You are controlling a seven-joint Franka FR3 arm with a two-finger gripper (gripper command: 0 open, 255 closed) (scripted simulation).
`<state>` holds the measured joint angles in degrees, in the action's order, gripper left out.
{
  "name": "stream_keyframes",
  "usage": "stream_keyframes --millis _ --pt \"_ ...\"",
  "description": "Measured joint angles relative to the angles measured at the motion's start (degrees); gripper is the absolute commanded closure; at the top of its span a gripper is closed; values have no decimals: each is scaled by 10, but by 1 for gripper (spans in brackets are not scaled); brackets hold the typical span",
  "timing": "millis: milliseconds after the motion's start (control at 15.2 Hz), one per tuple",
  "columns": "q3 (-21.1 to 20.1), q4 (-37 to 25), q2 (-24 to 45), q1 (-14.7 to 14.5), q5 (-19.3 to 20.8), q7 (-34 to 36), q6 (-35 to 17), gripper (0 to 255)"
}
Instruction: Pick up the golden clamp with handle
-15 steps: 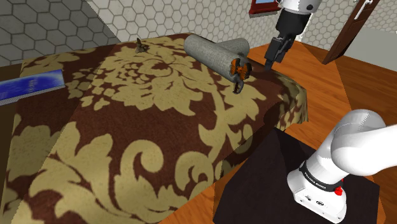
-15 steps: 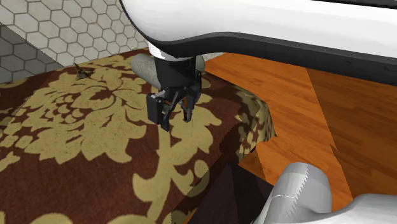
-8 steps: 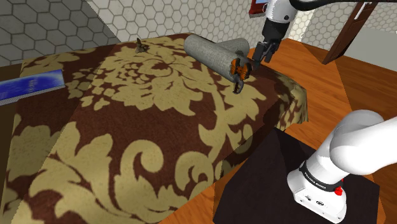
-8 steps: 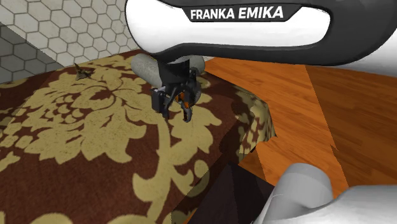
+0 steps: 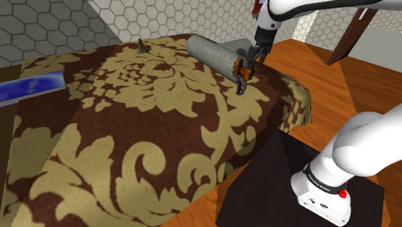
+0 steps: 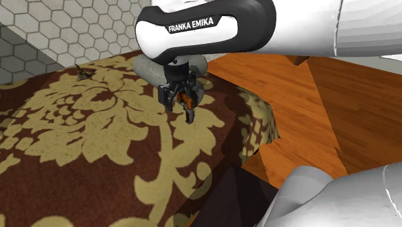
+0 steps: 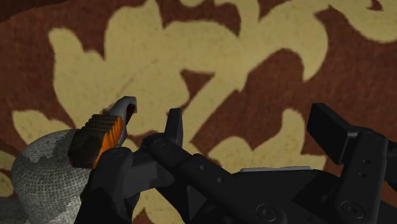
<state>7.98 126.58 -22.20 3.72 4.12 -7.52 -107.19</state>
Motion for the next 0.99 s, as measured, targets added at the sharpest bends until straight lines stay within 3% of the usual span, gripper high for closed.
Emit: stream_keyframes --millis 594,990 --pt "52 -119 183 23 -16 -59 -62 0" --pt "76 -221 301 50 -45 -103 -73 0"
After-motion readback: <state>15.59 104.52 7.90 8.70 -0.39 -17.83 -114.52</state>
